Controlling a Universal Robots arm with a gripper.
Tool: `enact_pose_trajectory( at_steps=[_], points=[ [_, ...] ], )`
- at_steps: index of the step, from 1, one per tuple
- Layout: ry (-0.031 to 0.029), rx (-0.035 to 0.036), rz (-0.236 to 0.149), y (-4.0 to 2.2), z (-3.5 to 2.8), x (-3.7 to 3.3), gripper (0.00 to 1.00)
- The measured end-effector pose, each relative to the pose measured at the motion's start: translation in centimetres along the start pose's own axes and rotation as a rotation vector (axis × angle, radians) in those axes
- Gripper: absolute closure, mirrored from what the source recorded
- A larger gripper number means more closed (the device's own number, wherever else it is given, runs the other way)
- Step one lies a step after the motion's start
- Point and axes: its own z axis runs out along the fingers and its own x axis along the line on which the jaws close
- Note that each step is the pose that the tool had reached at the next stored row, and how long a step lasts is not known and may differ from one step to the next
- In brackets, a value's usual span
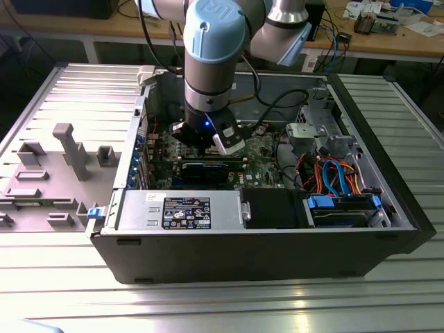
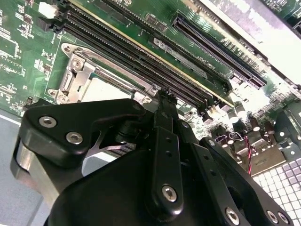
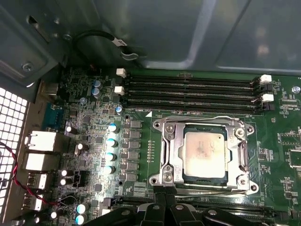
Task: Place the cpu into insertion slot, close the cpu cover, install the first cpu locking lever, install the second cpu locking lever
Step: 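Install the second cpu locking lever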
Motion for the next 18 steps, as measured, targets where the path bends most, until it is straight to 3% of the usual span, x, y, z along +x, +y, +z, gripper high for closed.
enact_pose_trajectory(
  at_steps=[18],
  points=[
    [-0.0008, -0.013, -0.001, 0.0, 0.01, -0.01, 0.89]
  ],
)
